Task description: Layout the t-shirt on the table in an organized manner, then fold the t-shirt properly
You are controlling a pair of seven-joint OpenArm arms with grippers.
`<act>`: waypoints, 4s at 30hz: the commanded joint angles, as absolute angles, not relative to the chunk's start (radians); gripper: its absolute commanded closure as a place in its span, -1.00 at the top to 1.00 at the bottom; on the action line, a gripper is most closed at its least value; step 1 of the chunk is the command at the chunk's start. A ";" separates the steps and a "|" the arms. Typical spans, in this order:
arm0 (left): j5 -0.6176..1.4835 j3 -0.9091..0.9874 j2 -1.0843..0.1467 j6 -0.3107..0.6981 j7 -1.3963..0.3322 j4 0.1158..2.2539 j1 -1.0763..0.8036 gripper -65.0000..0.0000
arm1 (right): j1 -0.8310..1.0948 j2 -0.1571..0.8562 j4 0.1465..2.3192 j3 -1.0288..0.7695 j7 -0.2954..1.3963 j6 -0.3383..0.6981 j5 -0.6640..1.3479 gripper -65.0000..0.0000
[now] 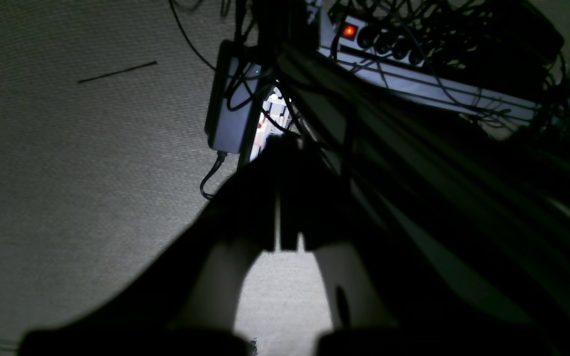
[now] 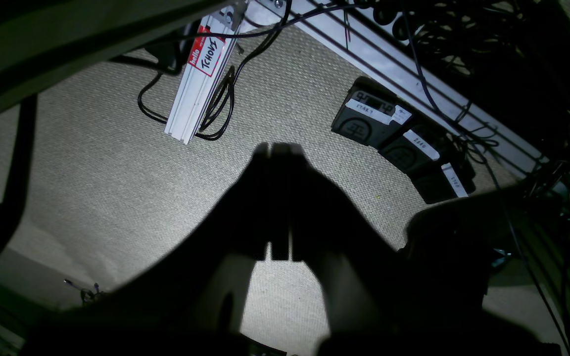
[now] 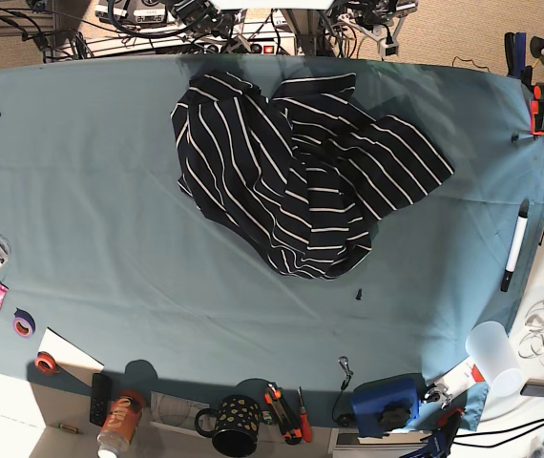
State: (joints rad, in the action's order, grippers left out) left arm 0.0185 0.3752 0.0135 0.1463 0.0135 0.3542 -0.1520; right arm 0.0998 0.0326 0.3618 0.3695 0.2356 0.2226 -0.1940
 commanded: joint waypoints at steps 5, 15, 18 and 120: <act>0.018 0.376 -0.005 0.154 0.019 0.358 -0.155 -1.00 | 0.100 0.036 0.367 0.372 0.281 0.227 -0.196 -1.00; 0.019 0.376 -0.115 0.158 0.017 0.365 -0.202 -1.00 | 0.148 0.130 0.439 0.372 0.323 0.227 -0.195 -1.00; 0.022 0.376 -0.139 0.158 0.017 0.397 -0.240 -1.00 | 0.210 0.177 0.544 0.372 0.339 0.227 -0.193 -1.00; 0.382 0.377 -0.194 0.498 -0.358 2.309 -0.933 -0.27 | 0.309 0.422 2.126 0.450 0.728 0.105 -0.105 -1.00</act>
State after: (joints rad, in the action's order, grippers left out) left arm 0.3676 0.3744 -0.1921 0.4946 -0.3843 2.2925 -0.9215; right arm 0.3180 0.4187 2.1075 0.4545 0.7570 0.1184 -0.1005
